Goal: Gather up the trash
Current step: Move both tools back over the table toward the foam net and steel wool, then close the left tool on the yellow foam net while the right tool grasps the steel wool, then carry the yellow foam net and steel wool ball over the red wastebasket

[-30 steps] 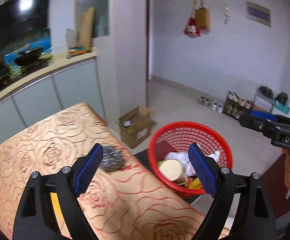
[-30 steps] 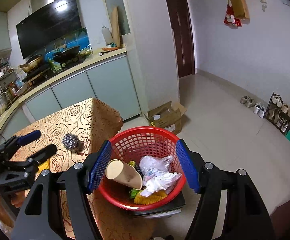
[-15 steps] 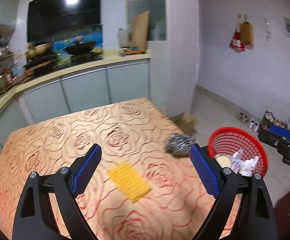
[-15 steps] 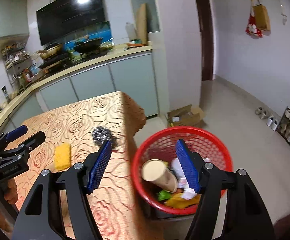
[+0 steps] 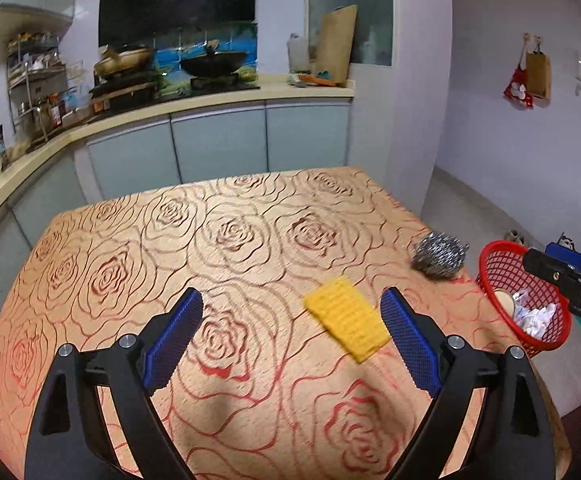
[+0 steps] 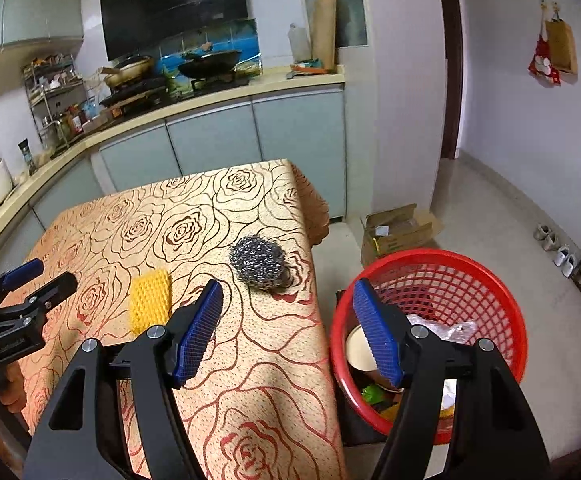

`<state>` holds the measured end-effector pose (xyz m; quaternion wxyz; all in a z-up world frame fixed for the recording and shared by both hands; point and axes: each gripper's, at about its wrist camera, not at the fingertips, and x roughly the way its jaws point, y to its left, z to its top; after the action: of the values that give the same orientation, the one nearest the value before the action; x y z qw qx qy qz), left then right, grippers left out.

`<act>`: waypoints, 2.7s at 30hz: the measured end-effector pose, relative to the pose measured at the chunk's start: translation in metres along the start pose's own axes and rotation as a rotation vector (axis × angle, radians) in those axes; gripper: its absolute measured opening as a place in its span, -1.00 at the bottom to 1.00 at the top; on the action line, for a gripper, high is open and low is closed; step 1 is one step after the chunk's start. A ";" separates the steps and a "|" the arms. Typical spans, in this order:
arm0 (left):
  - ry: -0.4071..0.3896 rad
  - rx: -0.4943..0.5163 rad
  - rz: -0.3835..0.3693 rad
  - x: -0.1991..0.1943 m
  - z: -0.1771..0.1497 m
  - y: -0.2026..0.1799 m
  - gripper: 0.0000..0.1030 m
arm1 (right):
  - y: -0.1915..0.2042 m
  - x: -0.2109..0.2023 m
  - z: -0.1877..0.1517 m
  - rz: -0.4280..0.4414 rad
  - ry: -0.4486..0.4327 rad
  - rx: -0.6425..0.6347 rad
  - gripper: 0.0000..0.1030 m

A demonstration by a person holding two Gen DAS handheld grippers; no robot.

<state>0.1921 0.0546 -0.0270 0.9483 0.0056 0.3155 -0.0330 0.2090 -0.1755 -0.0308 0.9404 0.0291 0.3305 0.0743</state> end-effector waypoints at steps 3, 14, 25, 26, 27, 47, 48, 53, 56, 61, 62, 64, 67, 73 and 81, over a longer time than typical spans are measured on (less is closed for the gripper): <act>0.023 0.013 -0.012 0.004 -0.007 0.003 0.70 | 0.004 0.009 0.001 0.006 0.013 -0.013 0.27; 0.107 0.091 -0.105 0.039 -0.011 -0.025 0.70 | 0.014 0.046 0.012 0.014 0.064 -0.065 0.28; 0.171 0.178 -0.117 0.079 -0.006 -0.053 0.68 | 0.000 0.065 0.016 -0.005 0.086 -0.055 0.28; 0.178 0.183 -0.113 0.081 -0.007 -0.054 0.63 | 0.000 0.066 0.016 -0.004 0.088 -0.056 0.28; 0.185 0.185 -0.111 0.083 -0.007 -0.054 0.52 | 0.000 0.069 0.017 -0.003 0.092 -0.059 0.27; 0.233 0.169 -0.104 0.089 -0.012 -0.033 -0.54 | 0.031 0.123 0.022 0.056 0.204 -0.140 -0.01; 0.234 0.168 -0.102 0.088 -0.013 -0.032 -0.58 | 0.032 0.125 0.021 0.054 0.210 -0.143 -0.04; 0.233 0.151 -0.110 0.082 -0.013 -0.021 -0.65 | 0.032 0.130 0.019 0.043 0.215 -0.140 -0.17; 0.222 0.126 -0.107 0.075 -0.011 -0.011 -0.66 | 0.034 0.128 0.017 0.040 0.208 -0.147 -0.22; 0.202 0.084 -0.105 0.065 -0.010 0.008 -0.66 | 0.036 0.121 0.014 0.062 0.204 -0.139 -0.26; 0.195 0.070 -0.109 0.061 -0.009 0.013 -0.66 | 0.037 0.119 0.014 0.067 0.200 -0.136 -0.27; 0.183 0.055 -0.104 0.056 -0.008 0.018 -0.66 | 0.038 0.114 0.013 0.079 0.192 -0.128 -0.27; 0.170 0.042 -0.102 0.049 -0.005 0.025 -0.66 | 0.038 0.101 0.014 0.097 0.168 -0.109 -0.27; 0.128 0.062 -0.118 0.035 0.005 0.014 -0.66 | 0.029 0.064 0.023 0.102 0.096 -0.071 -0.27; 0.072 0.129 -0.204 0.023 0.024 -0.037 -0.66 | -0.012 0.011 0.035 0.022 0.007 -0.022 -0.26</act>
<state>0.2225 0.0158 -0.0212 0.9257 0.0355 0.3457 -0.1495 0.2409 -0.1857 -0.0112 0.9387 0.0223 0.3326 0.0883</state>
